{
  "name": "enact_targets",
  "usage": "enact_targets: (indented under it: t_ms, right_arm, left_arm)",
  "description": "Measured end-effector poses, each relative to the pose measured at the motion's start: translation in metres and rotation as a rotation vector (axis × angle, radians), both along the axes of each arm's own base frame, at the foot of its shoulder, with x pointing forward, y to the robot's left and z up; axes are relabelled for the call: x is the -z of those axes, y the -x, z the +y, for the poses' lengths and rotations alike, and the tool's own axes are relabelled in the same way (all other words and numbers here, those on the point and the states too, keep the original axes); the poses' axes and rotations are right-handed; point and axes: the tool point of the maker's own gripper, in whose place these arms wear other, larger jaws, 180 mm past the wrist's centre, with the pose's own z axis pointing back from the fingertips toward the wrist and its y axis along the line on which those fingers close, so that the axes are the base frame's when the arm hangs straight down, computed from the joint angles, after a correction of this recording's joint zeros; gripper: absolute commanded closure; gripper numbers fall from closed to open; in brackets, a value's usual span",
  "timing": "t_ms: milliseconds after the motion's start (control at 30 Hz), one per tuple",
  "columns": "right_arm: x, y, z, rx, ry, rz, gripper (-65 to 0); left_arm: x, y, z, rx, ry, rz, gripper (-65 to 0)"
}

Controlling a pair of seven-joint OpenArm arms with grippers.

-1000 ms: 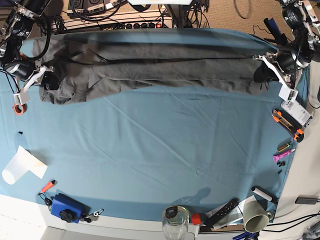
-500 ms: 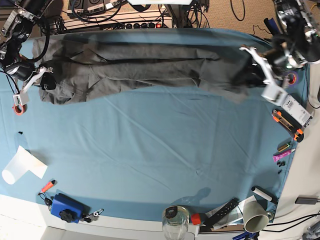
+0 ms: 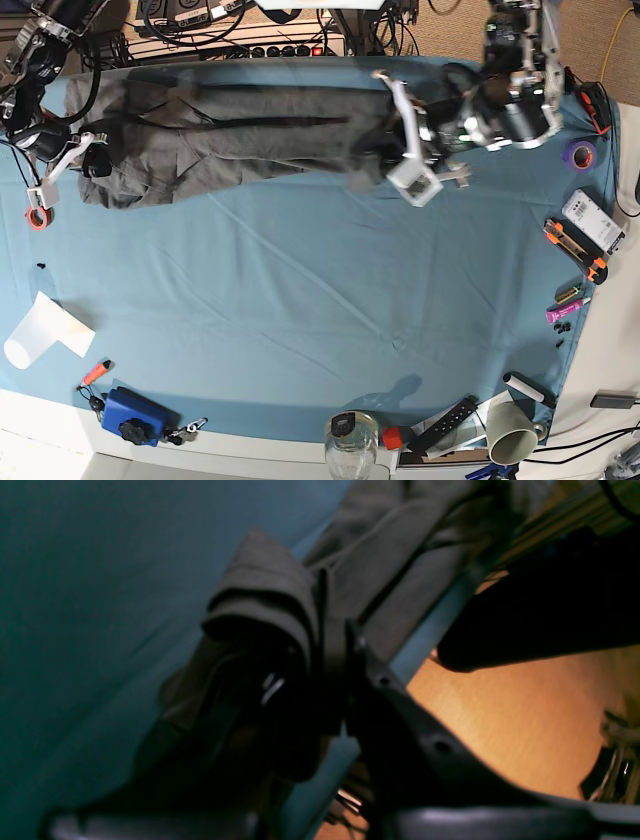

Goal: Fold the T-shirt properly
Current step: 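Grasp the strip end with the left gripper and fold it toward the right gripper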

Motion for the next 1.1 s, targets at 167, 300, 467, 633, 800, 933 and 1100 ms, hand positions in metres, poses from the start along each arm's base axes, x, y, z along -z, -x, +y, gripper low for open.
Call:
enact_targets:
  t_ms: [167, 300, 467, 633, 800, 933, 1100]
  right_arm:
    - [0.008, 0.004, 0.004, 0.012, -0.003, 0.019, -10.3]
    - [0.009, 0.004, 0.006, 0.014, -0.008, 0.018, -10.3]
    - [0.012, 0.005, -0.001, 0.026, 0.028, 0.032, -10.3]
    - [0.012, 0.005, -0.001, 0.027, 0.028, 0.029, -10.3]
    - [0.010, 0.002, -0.001, 0.030, 0.027, 0.014, -10.3]
    - [0.009, 0.001, -0.001, 0.032, 0.026, 0.006, -10.3]
    - [0.009, 0.001, -0.001, 0.032, 0.026, 0.002, -10.3]
  left_arm:
    - [0.000, 0.004, -0.039, 0.068, -0.018, -0.044, 0.0]
    - [0.001, 0.001, -0.059, 0.070, -0.045, -0.072, 0.0]
    - [0.008, -0.011, -0.083, 0.060, -0.073, -0.086, 0.0]
    - [0.023, -0.003, -0.108, 0.136, -0.094, -0.035, 0.0]
    - [0.022, 0.000, -0.113, 0.141, -0.088, -0.025, 0.0]
    - [0.020, -0.001, -0.114, 0.130, -0.072, -0.027, -0.9]
    - [0.015, -0.003, -0.117, 0.124, -0.042, -0.040, -24.1]
